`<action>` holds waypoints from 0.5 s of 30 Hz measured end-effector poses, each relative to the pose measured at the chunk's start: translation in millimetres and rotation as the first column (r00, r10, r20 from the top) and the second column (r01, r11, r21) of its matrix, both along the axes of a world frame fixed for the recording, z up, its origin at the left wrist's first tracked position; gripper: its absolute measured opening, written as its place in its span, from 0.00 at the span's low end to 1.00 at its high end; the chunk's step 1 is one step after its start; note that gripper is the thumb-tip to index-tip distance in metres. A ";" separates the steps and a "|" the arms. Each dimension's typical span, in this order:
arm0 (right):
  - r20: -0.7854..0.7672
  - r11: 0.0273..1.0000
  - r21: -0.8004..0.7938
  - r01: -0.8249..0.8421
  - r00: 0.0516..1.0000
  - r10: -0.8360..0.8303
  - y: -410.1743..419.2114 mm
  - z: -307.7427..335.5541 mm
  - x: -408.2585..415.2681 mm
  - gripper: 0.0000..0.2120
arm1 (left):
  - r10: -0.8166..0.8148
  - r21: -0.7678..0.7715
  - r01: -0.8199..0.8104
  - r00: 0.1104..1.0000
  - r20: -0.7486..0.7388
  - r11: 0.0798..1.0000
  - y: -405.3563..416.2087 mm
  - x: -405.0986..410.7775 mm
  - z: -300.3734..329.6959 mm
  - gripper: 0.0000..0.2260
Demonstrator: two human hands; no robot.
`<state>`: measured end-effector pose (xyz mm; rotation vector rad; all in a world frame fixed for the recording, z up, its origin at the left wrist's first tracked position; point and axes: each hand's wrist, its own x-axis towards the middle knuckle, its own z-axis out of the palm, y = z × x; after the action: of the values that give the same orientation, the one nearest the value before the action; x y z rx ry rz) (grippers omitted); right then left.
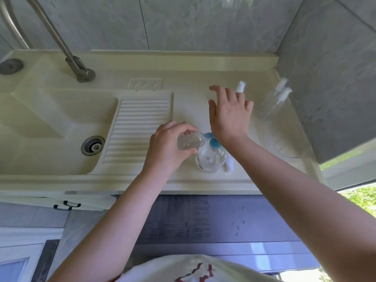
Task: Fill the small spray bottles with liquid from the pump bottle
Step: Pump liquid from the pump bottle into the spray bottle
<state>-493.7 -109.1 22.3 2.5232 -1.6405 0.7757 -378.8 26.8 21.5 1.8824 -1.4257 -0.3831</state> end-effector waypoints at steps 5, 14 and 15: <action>-0.040 0.997 0.079 -0.019 0.999 0.022 3.5 -10.3 -0.4 0.17 | 0.000 0.002 0.000 1.000 0.020 1.000 1.2 1.6 0.2 0.22; -0.068 0.986 0.165 -0.017 0.997 0.029 0.2 -6.2 0.7 0.16 | -0.007 0.001 0.007 1.000 0.009 1.000 2.4 1.2 -0.4 0.22; -0.062 0.987 0.158 -0.018 0.998 0.029 0.5 -8.2 1.0 0.16 | -0.005 0.000 0.005 1.000 0.008 1.000 2.1 1.7 -0.6 0.22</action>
<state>-492.6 -108.7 14.0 2.6463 -1.7189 0.5813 -377.1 28.8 20.9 1.8822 -1.4361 -0.3786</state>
